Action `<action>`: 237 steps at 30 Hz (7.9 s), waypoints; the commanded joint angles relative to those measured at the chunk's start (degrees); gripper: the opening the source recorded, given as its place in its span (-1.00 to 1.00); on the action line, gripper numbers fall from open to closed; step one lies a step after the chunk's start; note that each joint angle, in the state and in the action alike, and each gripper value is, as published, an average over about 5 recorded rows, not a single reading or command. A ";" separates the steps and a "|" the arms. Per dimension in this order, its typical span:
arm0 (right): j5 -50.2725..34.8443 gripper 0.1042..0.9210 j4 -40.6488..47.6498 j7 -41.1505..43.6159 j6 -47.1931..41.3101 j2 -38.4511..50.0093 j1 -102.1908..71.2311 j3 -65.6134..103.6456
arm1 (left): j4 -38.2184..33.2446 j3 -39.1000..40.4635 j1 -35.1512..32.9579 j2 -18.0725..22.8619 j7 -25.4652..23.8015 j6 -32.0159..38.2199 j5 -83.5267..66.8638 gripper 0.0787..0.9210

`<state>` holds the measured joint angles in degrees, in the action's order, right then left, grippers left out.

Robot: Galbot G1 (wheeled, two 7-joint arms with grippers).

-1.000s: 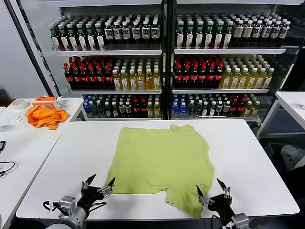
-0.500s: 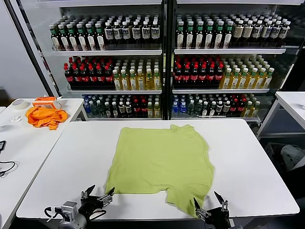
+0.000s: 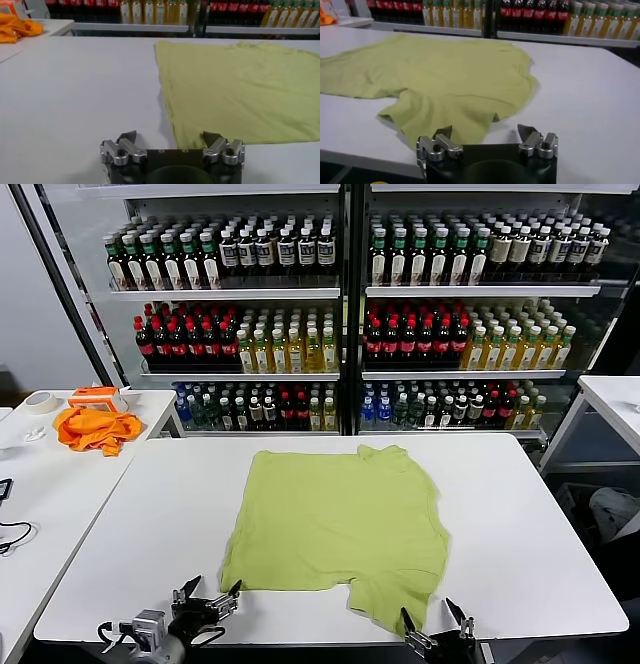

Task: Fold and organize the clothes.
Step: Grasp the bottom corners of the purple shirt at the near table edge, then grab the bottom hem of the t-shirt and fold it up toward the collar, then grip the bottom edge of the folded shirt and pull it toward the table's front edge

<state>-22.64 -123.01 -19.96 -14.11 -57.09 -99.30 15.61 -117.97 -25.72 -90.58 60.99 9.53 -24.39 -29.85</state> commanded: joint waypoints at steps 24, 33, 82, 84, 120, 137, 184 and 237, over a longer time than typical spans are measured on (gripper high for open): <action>-8.00 -1.00 -2.00 2.42 3.01 2.67 1.54 -0.65 | 1.27 1.87 0.94 0.62 -2.64 5.05 -3.03 -0.98; -11.91 -1.00 -10.69 7.24 3.61 7.60 -9.76 10.26 | -9.92 -3.71 -6.39 -3.09 -1.82 1.81 -8.54 -0.99; -11.06 0.29 -1.75 -3.11 -4.58 1.23 4.32 -4.86 | -7.93 -6.66 -10.65 -5.25 -4.18 4.23 -8.64 -0.99; -11.21 0.14 -1.88 -3.50 -4.41 1.07 4.36 -4.94 | -7.86 -6.48 -10.50 -5.26 -4.20 4.25 -8.61 -0.99; -12.76 -1.00 -20.24 6.42 -5.91 7.06 -17.93 14.54 | -13.18 -11.81 -19.57 -8.11 -5.56 5.88 -9.96 -0.99; -20.04 -1.00 -14.23 4.72 -10.70 8.30 -0.39 13.27 | -8.54 -11.52 -5.88 -9.52 -7.44 9.02 -15.63 -0.99; -22.66 -0.96 9.14 1.86 -15.45 3.06 28.83 -2.89 | 22.58 9.10 24.87 -7.63 -10.46 10.55 -10.00 -0.90; -16.59 0.01 7.16 4.85 -9.61 3.23 15.72 3.04 | 8.13 5.14 10.88 -7.98 -3.64 0.13 -11.13 0.22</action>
<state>-37.78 -116.30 -14.94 -23.52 -53.70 -83.27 19.21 -109.41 -21.17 -79.42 52.66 5.36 -22.98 -41.30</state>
